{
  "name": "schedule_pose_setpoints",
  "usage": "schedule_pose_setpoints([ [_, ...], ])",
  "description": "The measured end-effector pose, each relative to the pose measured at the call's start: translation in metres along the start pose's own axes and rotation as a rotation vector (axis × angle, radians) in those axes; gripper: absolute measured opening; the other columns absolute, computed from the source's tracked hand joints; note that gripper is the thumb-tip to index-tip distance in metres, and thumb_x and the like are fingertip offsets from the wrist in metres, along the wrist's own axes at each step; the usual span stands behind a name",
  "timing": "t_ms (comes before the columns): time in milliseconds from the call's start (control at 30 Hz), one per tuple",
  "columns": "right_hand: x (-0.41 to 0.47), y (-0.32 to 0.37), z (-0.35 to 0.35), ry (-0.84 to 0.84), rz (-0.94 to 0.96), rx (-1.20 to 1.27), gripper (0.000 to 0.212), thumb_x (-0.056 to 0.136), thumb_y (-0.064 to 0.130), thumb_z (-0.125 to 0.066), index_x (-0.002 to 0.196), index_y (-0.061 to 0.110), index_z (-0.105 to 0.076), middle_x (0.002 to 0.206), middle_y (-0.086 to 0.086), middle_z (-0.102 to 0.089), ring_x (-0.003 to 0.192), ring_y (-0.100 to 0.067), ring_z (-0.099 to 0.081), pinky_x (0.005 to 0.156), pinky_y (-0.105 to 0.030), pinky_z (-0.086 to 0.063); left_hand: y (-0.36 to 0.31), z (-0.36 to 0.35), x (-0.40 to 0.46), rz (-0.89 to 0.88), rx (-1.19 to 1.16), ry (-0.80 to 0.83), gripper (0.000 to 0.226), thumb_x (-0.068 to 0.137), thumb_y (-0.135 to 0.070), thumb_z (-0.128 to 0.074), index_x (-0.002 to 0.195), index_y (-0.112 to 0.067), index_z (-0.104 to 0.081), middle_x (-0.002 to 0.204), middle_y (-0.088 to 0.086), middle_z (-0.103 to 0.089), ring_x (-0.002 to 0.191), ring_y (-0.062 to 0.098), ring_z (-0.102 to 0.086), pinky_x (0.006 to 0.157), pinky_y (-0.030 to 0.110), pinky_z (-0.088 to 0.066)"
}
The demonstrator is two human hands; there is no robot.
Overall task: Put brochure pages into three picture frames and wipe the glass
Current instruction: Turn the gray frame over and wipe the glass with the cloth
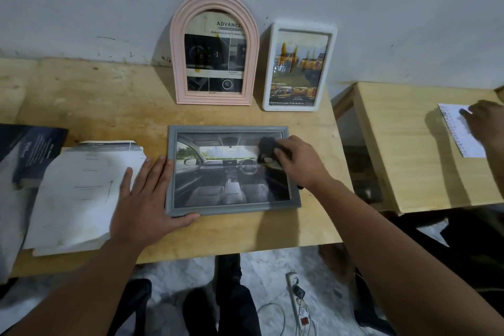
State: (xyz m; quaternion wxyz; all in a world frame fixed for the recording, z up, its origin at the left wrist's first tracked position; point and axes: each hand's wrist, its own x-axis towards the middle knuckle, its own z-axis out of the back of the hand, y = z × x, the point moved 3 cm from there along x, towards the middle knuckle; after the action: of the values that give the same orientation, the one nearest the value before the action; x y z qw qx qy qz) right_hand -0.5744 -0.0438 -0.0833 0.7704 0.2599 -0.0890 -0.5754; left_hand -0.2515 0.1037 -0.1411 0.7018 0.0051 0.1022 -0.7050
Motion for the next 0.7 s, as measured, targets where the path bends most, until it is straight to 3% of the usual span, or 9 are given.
schedule_pose_setpoints([
  [133,-0.012,0.006,-0.028,-0.024,-0.012,-0.135,0.028,0.102,0.023,-0.053,0.123,0.013,-0.069,0.109,-0.009,-0.060,0.090,-0.035,-0.063,0.074,-0.042,-0.053,0.001,-0.001,0.001,-0.004,-0.001,-0.015,0.132,0.069,-0.104,-0.034,0.167,-0.020,-0.002,0.175,-0.001,-0.002,0.162,0.020,-0.002,0.128,0.057,-0.010],
  [267,-0.043,0.023,-0.048,0.028,0.145,-0.134,0.027,0.099,0.025,-0.052,0.118,0.016,-0.069,0.110,-0.006,-0.060,0.083,-0.034,-0.065,0.065,-0.043,-0.054,0.001,-0.002,0.000,-0.008,0.001,-0.013,0.133,0.069,-0.104,-0.034,0.167,-0.021,-0.002,0.175,-0.001,-0.001,0.162,0.020,-0.002,0.128,0.058,-0.009],
  [467,-0.057,0.045,-0.051,0.291,0.255,0.025,0.028,0.101,0.024,-0.056,0.123,0.014,-0.069,0.118,-0.006,-0.067,0.104,-0.024,-0.062,0.089,-0.035,-0.051,0.000,0.000,0.000,-0.005,0.001,-0.012,0.132,0.069,-0.104,-0.030,0.167,-0.020,-0.003,0.175,0.000,-0.003,0.162,0.021,-0.002,0.128,0.059,-0.010],
  [500,-0.052,0.043,-0.042,0.260,0.214,0.096,0.026,0.101,0.021,-0.058,0.123,0.013,-0.070,0.113,-0.007,-0.068,0.102,-0.023,-0.062,0.089,-0.034,-0.050,0.000,0.000,0.000,-0.006,0.001,-0.009,0.132,0.069,-0.104,-0.030,0.167,-0.020,-0.004,0.175,0.000,-0.003,0.162,0.021,-0.002,0.128,0.059,-0.010],
  [567,-0.036,0.033,-0.020,0.043,0.111,0.171,0.025,0.101,0.018,-0.059,0.123,0.013,-0.071,0.105,-0.005,-0.066,0.097,-0.022,-0.062,0.086,-0.033,-0.049,0.000,0.001,0.000,-0.006,0.000,-0.010,0.132,0.069,-0.104,-0.030,0.167,-0.019,-0.004,0.175,0.000,-0.003,0.162,0.021,-0.003,0.128,0.059,-0.011],
  [633,-0.025,0.017,-0.007,-0.166,-0.013,0.103,0.028,0.103,0.022,-0.057,0.126,0.014,-0.069,0.109,-0.003,-0.063,0.094,-0.023,-0.062,0.083,-0.035,-0.051,0.000,0.001,0.000,-0.007,-0.002,-0.013,0.132,0.069,-0.104,-0.030,0.167,-0.020,-0.004,0.175,0.000,-0.002,0.162,0.021,-0.002,0.128,0.059,-0.011],
  [700,-0.023,0.009,-0.013,-0.208,-0.111,-0.044,0.029,0.103,0.027,-0.053,0.126,0.017,-0.067,0.115,-0.004,-0.060,0.092,-0.027,-0.063,0.076,-0.040,-0.055,0.000,0.001,0.000,-0.008,-0.002,-0.014,0.132,0.069,-0.104,-0.030,0.167,-0.020,-0.003,0.175,0.000,-0.002,0.162,0.020,-0.001,0.128,0.058,-0.010],
])
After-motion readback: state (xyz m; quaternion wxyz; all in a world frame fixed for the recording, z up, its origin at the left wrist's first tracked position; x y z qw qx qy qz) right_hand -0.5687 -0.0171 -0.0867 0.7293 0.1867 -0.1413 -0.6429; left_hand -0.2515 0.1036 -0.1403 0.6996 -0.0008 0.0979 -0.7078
